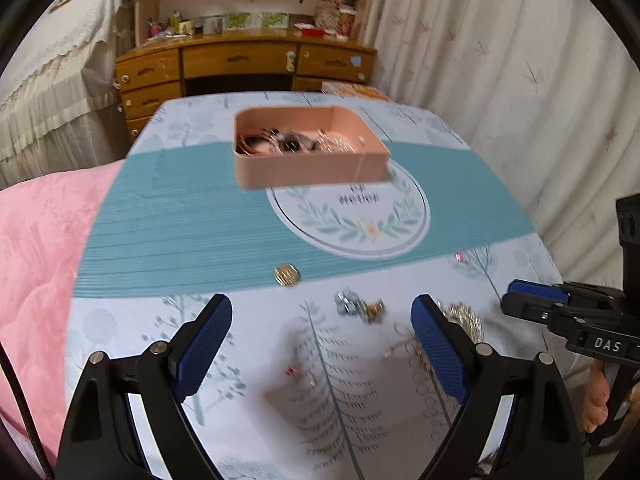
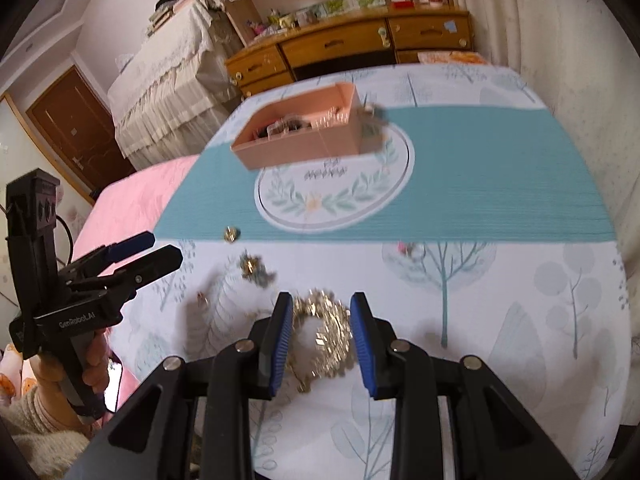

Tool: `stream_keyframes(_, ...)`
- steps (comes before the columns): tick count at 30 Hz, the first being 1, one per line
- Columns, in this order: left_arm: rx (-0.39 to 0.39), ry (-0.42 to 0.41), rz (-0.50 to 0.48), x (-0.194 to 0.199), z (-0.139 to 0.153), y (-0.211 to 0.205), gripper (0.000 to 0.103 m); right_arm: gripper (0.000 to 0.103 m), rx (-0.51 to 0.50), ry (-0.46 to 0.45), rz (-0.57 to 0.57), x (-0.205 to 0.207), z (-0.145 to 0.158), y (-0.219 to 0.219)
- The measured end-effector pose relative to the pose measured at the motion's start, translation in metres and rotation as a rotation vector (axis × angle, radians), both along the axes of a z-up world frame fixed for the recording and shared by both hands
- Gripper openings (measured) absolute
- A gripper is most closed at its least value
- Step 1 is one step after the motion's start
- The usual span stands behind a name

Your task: Organize jewelry

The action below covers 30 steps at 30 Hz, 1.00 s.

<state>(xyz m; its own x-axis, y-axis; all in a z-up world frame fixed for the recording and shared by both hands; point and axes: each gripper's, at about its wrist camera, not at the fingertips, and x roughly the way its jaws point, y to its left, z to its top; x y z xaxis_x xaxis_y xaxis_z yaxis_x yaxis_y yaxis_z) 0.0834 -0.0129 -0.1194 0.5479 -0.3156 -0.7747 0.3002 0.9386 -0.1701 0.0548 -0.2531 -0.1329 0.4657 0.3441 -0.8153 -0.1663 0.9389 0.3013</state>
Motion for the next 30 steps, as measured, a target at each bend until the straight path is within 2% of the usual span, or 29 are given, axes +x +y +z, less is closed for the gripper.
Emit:
stream_keyframes(9, 0.033, 0.014, -0.077, -0.015, -0.014, -0.024, 0.089, 0.03, -0.047, 0.081, 0.031, 0.001, -0.029, 0.009)
stream_keyframes(12, 0.037, 0.016, -0.078, -0.015, -0.015, -0.026, 0.089, 0.03, -0.037, 0.1, 0.027, 0.003, -0.033, 0.009)
stream_keyframes(19, 0.029, 0.036, -0.074, -0.01, -0.02, -0.025, 0.089, 0.031, -0.1, 0.116, 0.029, 0.008, -0.038, 0.018)
stream_keyframes(30, 0.03, 0.069, -0.062, -0.005, -0.027, -0.022, 0.089, 0.028, -0.214, 0.042, 0.036, 0.004, -0.038, 0.025)
